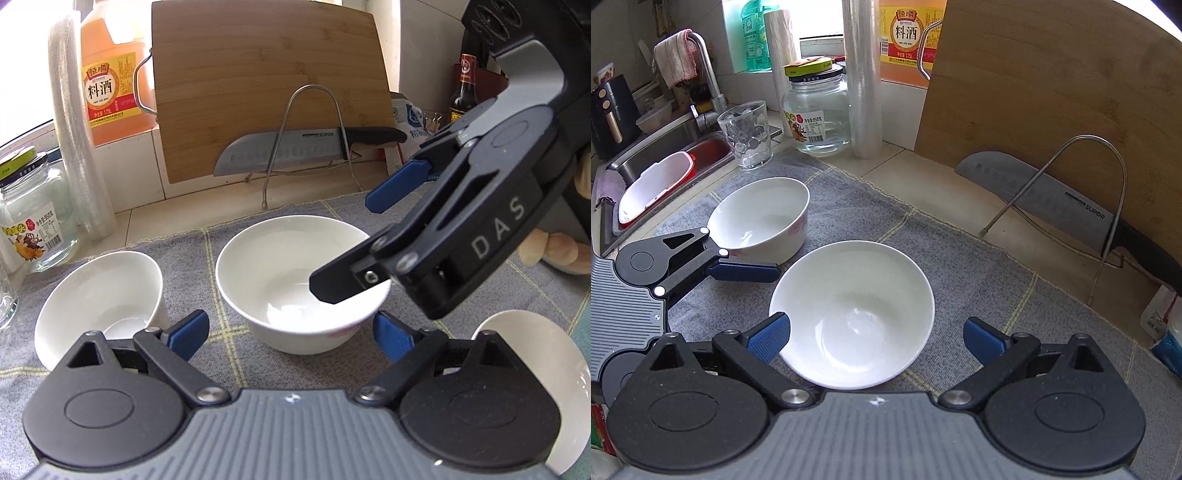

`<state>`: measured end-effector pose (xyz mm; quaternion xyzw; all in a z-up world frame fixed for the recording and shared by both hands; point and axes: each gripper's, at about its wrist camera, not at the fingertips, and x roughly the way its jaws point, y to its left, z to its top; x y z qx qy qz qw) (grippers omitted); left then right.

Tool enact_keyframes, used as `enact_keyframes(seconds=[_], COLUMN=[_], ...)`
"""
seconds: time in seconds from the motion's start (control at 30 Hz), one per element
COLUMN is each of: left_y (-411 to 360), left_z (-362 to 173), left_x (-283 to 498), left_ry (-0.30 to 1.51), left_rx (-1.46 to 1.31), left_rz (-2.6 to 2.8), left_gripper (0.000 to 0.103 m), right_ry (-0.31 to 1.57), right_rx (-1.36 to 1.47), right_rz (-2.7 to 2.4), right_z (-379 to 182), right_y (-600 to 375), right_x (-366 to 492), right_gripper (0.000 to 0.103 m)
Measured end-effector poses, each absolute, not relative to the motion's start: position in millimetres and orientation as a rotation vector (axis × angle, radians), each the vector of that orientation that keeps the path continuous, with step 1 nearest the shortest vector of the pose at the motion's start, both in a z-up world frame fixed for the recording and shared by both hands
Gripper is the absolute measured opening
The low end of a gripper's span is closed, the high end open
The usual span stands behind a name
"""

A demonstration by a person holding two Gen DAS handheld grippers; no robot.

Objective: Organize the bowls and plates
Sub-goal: 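Carry the held white bowl with the right tool over another white bowl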

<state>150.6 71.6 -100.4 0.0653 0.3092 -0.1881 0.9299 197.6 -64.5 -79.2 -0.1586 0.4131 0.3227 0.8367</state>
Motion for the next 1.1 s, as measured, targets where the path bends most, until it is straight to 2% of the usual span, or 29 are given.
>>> enact_keyframes(seconds=[0.13, 0.27, 0.5, 1.1], left_y=[72, 71, 70, 72], left_z=[-100, -101, -101, -104], left_x=[154, 155, 154, 156], left_ry=[0.633, 0.635, 0.629, 0.612], left_rx=[0.132, 0.136, 0.146, 0.171], left_rz=[-0.405, -0.428, -0.439, -0.464], left_gripper=[0.093, 0.088, 0.086, 0.088], right_ry=[0.89, 0.906, 0.929, 0.972], right_rx=[-0.322, -0.299, -0.298, -0.252], right_rz=[0.69, 0.698, 0.72, 0.754], right_z=[-83, -87, -93, -94], right_y=[-63, -63, -58, -58], right_x=[208, 215, 221, 231], right_gripper=[0.099, 0.093, 0.082, 0.081])
